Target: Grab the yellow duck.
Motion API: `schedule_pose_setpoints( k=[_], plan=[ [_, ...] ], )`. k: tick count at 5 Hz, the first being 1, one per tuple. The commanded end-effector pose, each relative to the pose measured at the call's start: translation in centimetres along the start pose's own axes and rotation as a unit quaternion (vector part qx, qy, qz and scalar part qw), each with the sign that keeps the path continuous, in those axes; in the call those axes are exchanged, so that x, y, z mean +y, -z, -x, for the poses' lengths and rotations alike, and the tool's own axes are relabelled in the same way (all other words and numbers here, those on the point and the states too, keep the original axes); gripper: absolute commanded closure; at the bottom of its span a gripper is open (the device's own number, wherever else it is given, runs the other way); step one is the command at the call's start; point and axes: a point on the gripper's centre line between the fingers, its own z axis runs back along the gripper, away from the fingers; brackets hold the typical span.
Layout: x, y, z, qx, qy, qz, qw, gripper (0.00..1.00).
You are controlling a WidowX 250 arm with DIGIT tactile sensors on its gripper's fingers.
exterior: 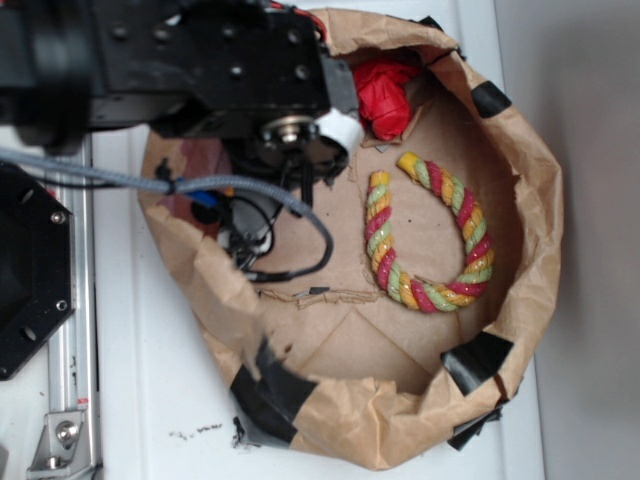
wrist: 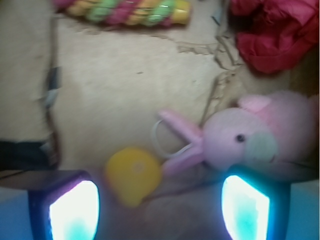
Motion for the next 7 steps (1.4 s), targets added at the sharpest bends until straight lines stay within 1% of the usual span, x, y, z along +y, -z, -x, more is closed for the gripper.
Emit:
schedule_pose_setpoints(
  k=[1, 3, 4, 5, 6, 7],
  plan=[
    [1.2, 0.8, -0.2, -0.013, -0.031, -0.02, 0.999, 0.0],
    [0.9, 2.6, -0.6, 0.006, -0.036, -0.015, 0.999, 0.0],
    [0.5, 2.8, -0.6, 0.013, -0.03, -0.025, 0.999, 0.0],
    [0.4, 3.6, 0.1, 0.027, -0.025, -0.025, 0.999, 0.0],
    [-0.6, 5.8, 1.8, 0.064, -0.012, -0.022, 0.998, 0.0],
    [-3.3, 6.4, 3.3, 0.079, 0.028, -0.01, 0.996, 0.0]
  ],
)
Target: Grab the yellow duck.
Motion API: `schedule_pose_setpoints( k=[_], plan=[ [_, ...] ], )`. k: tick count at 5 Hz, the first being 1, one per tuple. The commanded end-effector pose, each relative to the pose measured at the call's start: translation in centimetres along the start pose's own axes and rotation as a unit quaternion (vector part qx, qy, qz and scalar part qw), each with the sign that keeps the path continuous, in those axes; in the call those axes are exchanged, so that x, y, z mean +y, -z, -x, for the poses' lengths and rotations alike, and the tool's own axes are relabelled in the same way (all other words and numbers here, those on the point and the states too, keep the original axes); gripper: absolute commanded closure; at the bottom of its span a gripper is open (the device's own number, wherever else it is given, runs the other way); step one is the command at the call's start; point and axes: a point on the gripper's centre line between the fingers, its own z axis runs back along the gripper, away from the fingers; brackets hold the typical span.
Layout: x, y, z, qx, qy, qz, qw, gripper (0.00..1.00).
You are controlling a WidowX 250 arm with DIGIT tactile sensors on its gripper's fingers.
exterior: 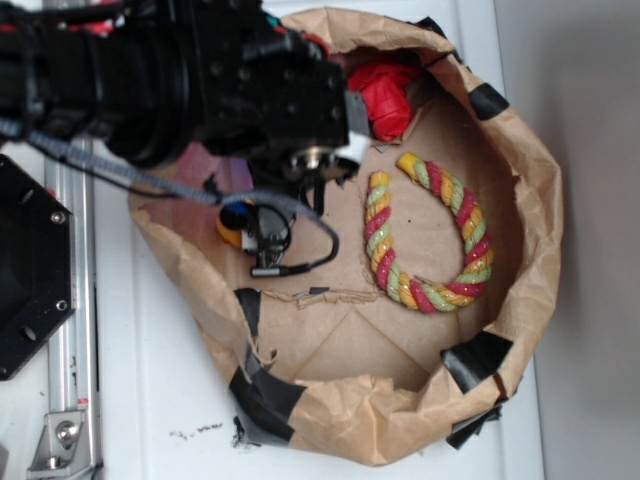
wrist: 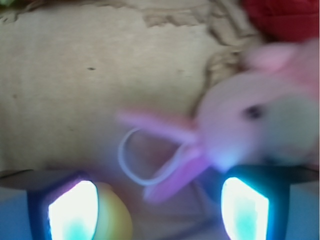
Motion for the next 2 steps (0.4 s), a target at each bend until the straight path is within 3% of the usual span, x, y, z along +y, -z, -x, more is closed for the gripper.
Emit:
schedule_pose_setpoints(
  k=[1, 2],
  plan=[
    [-4.25, 0.68, 3.07, 0.026, 0.069, 0.02, 0.997, 0.0],
    [-4.19, 0.1, 2.63, 0.016, 0.067, 0.022, 0.997, 0.0]
  ],
)
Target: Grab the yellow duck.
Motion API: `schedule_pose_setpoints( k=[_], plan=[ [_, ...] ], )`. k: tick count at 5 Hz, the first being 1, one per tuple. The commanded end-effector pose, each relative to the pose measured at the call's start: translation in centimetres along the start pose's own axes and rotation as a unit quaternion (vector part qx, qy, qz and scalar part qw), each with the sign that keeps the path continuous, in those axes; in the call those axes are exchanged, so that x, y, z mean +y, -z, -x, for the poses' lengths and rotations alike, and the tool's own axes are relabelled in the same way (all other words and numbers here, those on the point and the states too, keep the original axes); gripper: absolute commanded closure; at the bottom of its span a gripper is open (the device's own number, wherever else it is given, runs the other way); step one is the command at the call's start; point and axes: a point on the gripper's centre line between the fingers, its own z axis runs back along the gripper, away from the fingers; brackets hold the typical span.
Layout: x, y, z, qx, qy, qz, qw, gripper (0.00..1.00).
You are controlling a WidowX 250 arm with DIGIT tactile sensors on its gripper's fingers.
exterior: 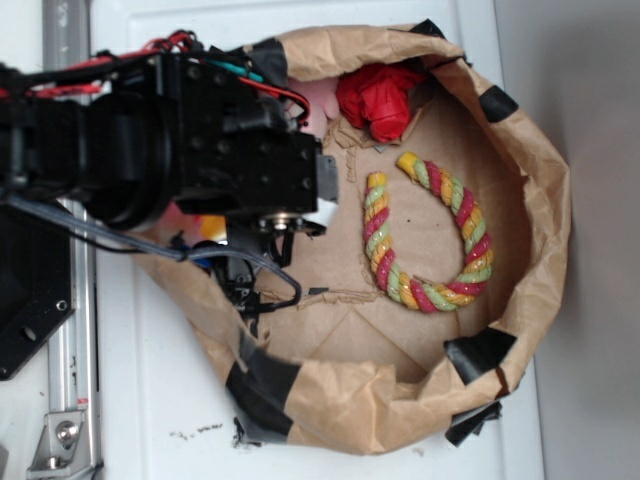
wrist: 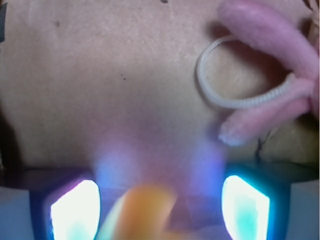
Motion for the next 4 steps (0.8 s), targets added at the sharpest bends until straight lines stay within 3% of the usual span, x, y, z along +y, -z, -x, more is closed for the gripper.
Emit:
schedule_pose_setpoints(
  k=[1, 3, 4],
  plan=[
    [-0.47, -0.42, 0.27, -0.005, 0.024, -0.003, 1.0, 0.0],
    [-1.11, -0.61, 0.63, -0.007, 0.035, 0.023, 0.999, 0.0],
    [-0.87, -0.01, 0.19, -0.006, 0.018, 0.017, 1.0, 1.0]
  ],
)
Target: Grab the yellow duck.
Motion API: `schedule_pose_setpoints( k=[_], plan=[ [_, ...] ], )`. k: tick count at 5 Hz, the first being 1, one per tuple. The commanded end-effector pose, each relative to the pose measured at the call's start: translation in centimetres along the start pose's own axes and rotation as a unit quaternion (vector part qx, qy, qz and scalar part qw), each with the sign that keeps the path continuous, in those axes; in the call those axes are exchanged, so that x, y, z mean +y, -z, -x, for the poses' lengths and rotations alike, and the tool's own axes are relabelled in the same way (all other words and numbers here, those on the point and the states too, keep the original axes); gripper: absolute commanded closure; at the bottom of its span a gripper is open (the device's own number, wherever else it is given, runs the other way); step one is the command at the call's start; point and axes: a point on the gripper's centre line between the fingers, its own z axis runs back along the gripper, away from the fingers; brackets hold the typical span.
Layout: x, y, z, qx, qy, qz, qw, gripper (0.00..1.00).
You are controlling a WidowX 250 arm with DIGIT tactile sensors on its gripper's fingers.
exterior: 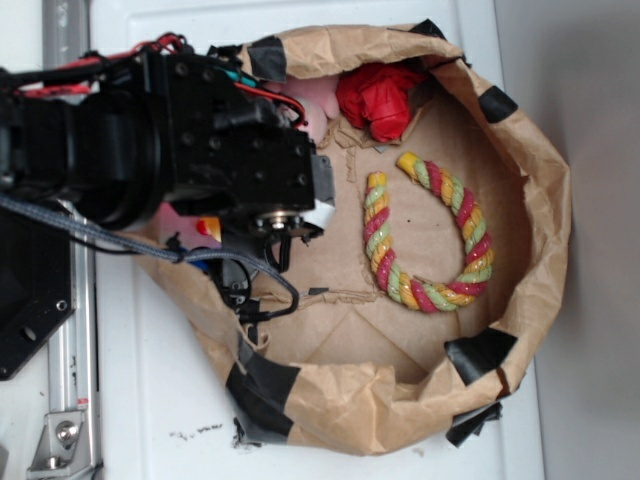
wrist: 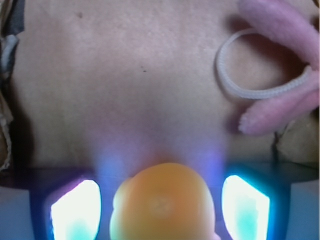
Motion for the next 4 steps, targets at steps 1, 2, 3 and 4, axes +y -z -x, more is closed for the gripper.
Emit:
schedule_pose_setpoints(
  k=[1, 2, 3, 4],
  plan=[
    [0.2, 0.4, 0.0, -0.007, 0.006, -0.006, 1.0, 1.0],
    [0.3, 0.0, -0.1, -0.013, 0.009, -0.01, 1.0, 1.0],
    [0.8, -2.0, -0.5, -0.036, 0.006, -0.02, 0.999, 1.0],
    [1.3, -6.8, -1.3, -0.09, 0.0, -0.023, 0.996, 1.0]
  ],
)
